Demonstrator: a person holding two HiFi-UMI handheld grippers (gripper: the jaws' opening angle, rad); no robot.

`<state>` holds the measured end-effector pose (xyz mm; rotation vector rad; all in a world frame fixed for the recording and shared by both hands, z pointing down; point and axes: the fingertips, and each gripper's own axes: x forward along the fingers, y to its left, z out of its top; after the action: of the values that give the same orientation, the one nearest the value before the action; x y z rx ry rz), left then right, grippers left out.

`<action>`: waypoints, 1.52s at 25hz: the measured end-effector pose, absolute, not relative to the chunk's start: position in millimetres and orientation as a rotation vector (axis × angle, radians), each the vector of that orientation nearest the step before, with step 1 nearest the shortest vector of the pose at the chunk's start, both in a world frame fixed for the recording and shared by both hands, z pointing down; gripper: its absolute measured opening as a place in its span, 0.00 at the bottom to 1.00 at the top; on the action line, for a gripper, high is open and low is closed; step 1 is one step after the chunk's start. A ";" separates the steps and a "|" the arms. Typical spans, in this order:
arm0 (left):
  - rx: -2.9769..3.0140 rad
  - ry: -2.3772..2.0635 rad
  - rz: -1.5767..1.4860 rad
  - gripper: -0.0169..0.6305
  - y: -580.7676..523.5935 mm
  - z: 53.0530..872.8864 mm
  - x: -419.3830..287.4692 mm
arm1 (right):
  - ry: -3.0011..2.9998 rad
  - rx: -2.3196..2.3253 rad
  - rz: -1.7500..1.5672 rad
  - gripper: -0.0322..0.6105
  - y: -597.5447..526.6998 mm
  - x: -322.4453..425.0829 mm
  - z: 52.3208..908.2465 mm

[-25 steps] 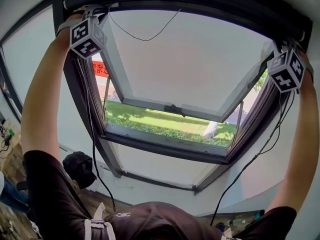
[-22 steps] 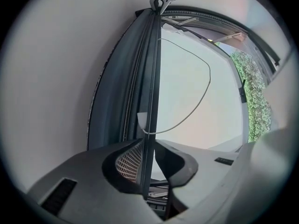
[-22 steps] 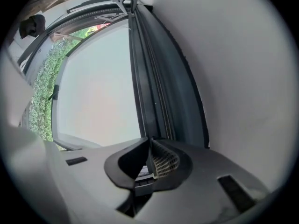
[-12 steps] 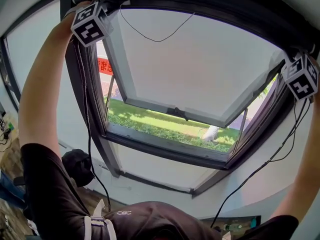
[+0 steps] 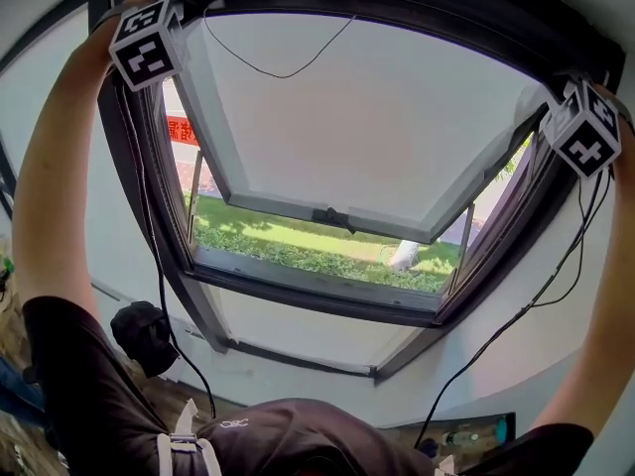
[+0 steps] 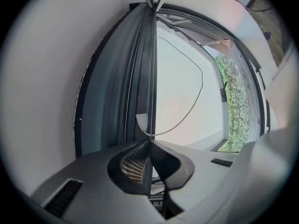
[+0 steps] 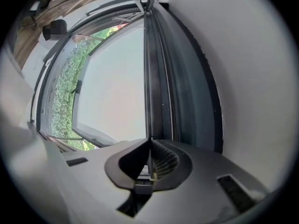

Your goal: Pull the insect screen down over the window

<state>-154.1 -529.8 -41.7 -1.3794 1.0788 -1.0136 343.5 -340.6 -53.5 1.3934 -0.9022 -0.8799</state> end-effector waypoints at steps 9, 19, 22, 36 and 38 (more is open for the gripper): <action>-1.365 1.069 -1.018 0.07 -529.5 -34.9 -153.7 | -0.980 1.391 -0.822 0.06 -339.8 341.5 -46.6; -1.364 1.030 -1.058 0.06 -529.6 -12.2 -154.2 | -1.056 1.392 -0.770 0.06 -340.3 340.9 -23.9; -1.364 1.012 -1.087 0.06 -528.9 -0.6 -153.2 | -1.052 1.376 -0.748 0.06 -340.4 341.1 -13.7; -1.495 0.858 -1.242 0.06 -524.9 120.7 -153.7 | -1.086 1.192 -0.604 0.06 -338.9 340.7 99.1; -1.524 0.826 -1.267 0.06 -521.7 142.9 -153.5 | -1.126 1.179 -0.579 0.06 -338.6 341.4 120.5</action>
<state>-153.5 -521.7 142.9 -1.5238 0.8261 -1.2675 341.4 -338.6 120.5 1.1786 -1.1255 -0.5789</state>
